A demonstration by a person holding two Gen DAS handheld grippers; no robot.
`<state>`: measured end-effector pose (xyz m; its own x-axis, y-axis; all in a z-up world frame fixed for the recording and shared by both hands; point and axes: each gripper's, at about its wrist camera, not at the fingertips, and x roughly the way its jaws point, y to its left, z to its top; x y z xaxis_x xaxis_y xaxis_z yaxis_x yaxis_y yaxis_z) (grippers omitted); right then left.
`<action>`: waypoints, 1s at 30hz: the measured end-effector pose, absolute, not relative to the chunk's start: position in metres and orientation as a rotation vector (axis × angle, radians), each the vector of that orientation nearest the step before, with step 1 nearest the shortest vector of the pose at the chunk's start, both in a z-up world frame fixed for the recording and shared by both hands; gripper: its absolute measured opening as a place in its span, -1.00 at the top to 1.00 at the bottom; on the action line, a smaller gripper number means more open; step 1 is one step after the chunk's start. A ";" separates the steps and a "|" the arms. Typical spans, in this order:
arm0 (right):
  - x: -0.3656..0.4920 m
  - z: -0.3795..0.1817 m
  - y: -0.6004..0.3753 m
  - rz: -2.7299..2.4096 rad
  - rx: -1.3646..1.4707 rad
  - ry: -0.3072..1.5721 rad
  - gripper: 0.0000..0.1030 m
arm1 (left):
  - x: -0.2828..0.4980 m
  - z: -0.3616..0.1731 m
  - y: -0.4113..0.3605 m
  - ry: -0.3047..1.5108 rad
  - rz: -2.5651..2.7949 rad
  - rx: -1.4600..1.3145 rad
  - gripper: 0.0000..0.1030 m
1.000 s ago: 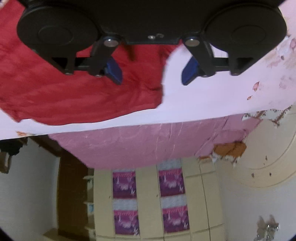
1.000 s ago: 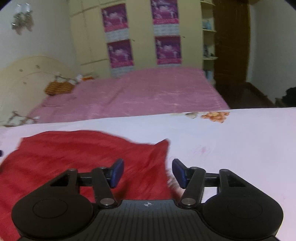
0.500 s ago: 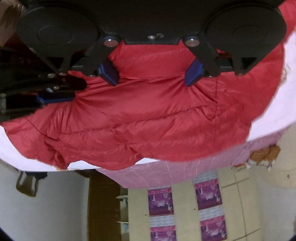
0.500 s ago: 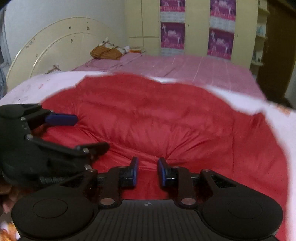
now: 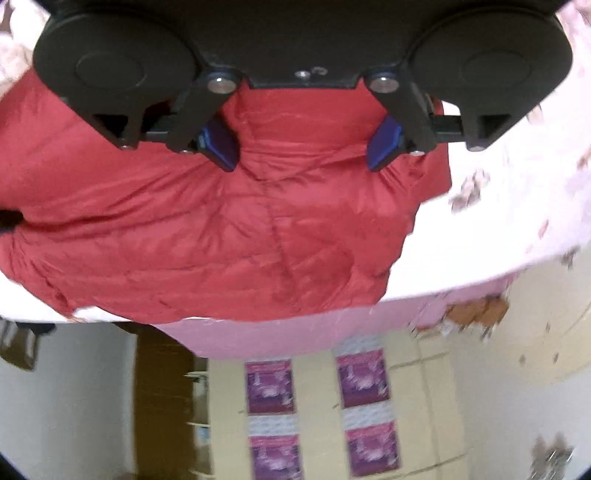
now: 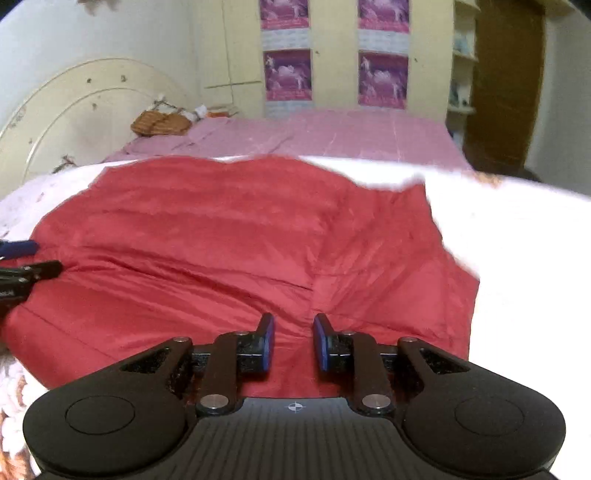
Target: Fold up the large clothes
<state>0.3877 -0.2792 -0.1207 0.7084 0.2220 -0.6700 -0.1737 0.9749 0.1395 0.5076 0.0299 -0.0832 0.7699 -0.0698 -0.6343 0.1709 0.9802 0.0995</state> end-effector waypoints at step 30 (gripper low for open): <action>0.273 -0.138 -0.419 0.034 1.183 0.637 -0.45 | 0.439 -0.095 0.135 0.688 0.046 -0.891 -0.31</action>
<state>0.2734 -0.4194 -0.1376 0.8255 0.3477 -0.4445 0.2987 0.3991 0.8669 0.4394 0.1346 -0.0949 0.7865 -0.2389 -0.5695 -0.3119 0.6423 -0.7001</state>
